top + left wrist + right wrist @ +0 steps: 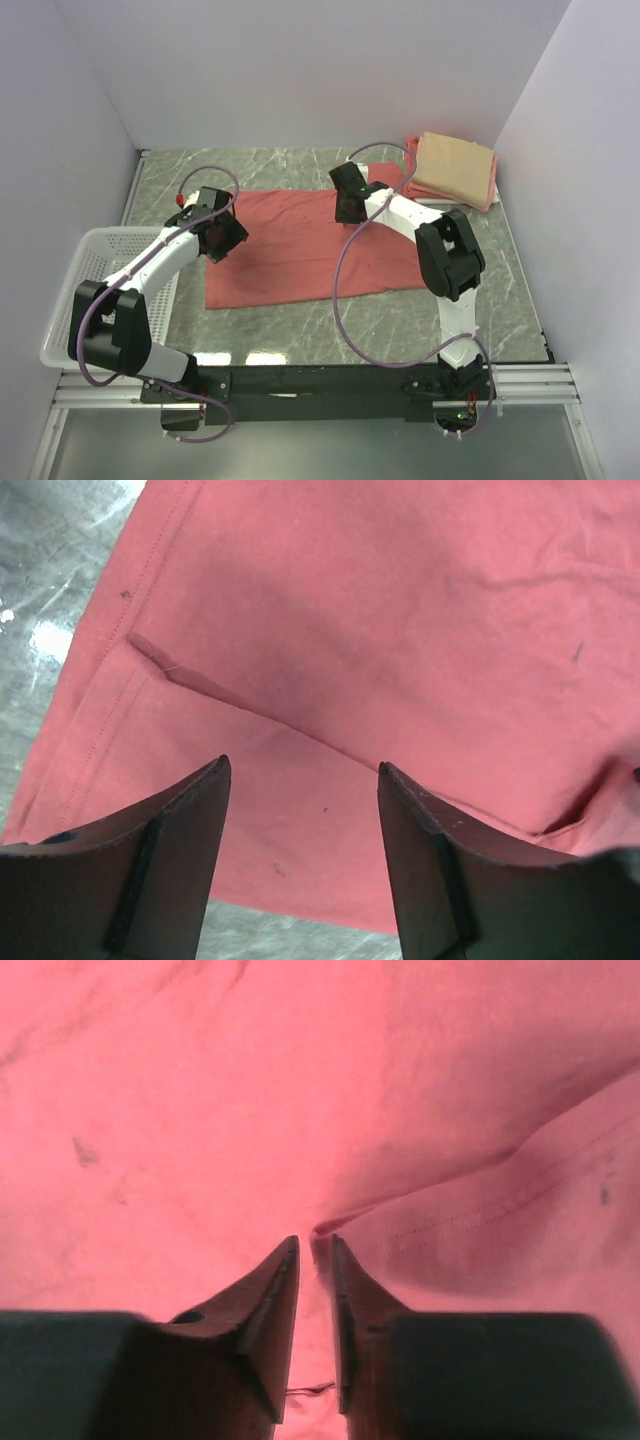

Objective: Fold and stack the t-shirts
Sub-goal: Fold the tshirt

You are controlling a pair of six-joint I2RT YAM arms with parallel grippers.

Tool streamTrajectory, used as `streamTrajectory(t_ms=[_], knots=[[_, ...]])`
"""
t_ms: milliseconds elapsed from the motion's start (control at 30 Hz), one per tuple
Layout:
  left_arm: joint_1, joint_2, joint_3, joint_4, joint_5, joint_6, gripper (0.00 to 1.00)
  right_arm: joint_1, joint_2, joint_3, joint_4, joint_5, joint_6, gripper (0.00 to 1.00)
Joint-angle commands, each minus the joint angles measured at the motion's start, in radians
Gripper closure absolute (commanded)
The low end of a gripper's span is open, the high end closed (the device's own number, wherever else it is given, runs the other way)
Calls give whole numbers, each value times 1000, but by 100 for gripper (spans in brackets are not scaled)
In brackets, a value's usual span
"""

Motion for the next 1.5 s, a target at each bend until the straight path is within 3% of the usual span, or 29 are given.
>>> streamTrajectory(t_ms=[0,133,333,833,1233,1333,1467], knots=[[13,20,-13,-15,-59,-83,38,8,-16,20,19,12,-7,62],[18,35,-22,-54,-131,-183,44,3,-88,-40,31,43,2,50],[18,37,-19,-123,-242,-276,57,-53,-237,-170,31,17,66,48],[18,199,76,-155,-303,-332,57,-227,-562,-600,206,-130,174,47],[18,261,91,-149,-282,-330,61,-280,-640,-713,223,-159,189,47],[18,267,90,-143,-276,-326,66,-293,-654,-729,226,-159,188,47],[20,273,91,-149,-276,-324,84,-308,-663,-744,227,-158,186,47]])
